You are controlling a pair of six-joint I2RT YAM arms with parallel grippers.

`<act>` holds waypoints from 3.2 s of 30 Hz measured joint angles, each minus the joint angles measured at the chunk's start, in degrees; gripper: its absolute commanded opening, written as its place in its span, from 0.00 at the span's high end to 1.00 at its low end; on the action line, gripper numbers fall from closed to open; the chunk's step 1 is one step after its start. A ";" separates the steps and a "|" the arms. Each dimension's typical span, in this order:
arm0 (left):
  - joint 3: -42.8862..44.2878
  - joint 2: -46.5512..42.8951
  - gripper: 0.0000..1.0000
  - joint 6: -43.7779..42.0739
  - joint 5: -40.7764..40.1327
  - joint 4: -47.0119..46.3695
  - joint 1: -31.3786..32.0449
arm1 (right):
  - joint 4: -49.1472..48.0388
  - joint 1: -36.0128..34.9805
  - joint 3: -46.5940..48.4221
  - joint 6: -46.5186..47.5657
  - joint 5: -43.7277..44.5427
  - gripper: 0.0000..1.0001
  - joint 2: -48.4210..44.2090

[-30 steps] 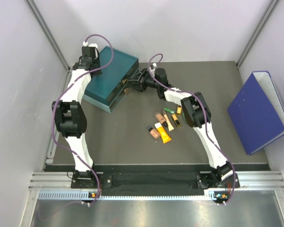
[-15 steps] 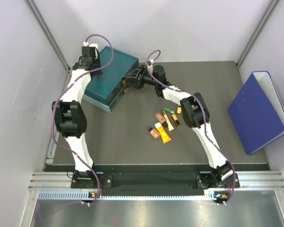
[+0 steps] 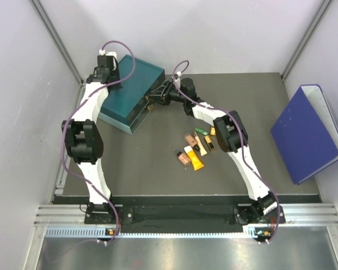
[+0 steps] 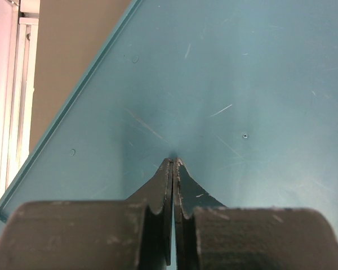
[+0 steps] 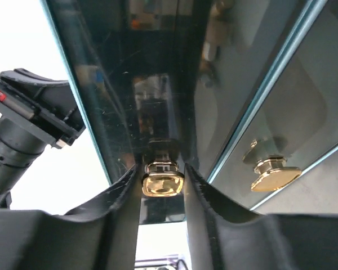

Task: Organize the makeup

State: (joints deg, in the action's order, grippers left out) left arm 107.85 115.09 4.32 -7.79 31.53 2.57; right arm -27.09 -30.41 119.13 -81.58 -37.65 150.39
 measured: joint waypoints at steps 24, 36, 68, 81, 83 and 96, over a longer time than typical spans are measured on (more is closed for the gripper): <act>0.00 0.07 1.00 0.07 -0.20 0.02 0.00 | 4.68 3.67 -23.39 8.15 -0.44 1.00 -17.00; 0.00 0.07 1.00 0.22 -0.35 -0.04 0.00 | 14.78 7.23 -32.15 17.42 -4.52 0.97 -25.68; -0.20 0.09 1.00 0.24 -0.11 -0.24 0.22 | 72.54 11.78 -27.67 65.44 22.93 0.30 -38.99; -0.20 0.31 1.00 0.02 -0.13 -0.50 0.22 | 75.08 -1.79 -27.61 79.71 30.88 0.31 -40.83; -0.20 0.31 1.00 0.02 -0.13 -0.52 0.22 | 75.08 -3.78 -27.61 80.94 30.47 0.31 -40.81; -0.17 0.46 1.00 -0.09 -0.13 -0.76 0.22 | 75.19 -5.57 -27.52 84.43 30.51 0.41 -33.20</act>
State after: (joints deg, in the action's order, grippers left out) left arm 107.68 115.55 4.23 -7.92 30.76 2.79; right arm 48.10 -35.99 91.61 2.85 -7.14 117.19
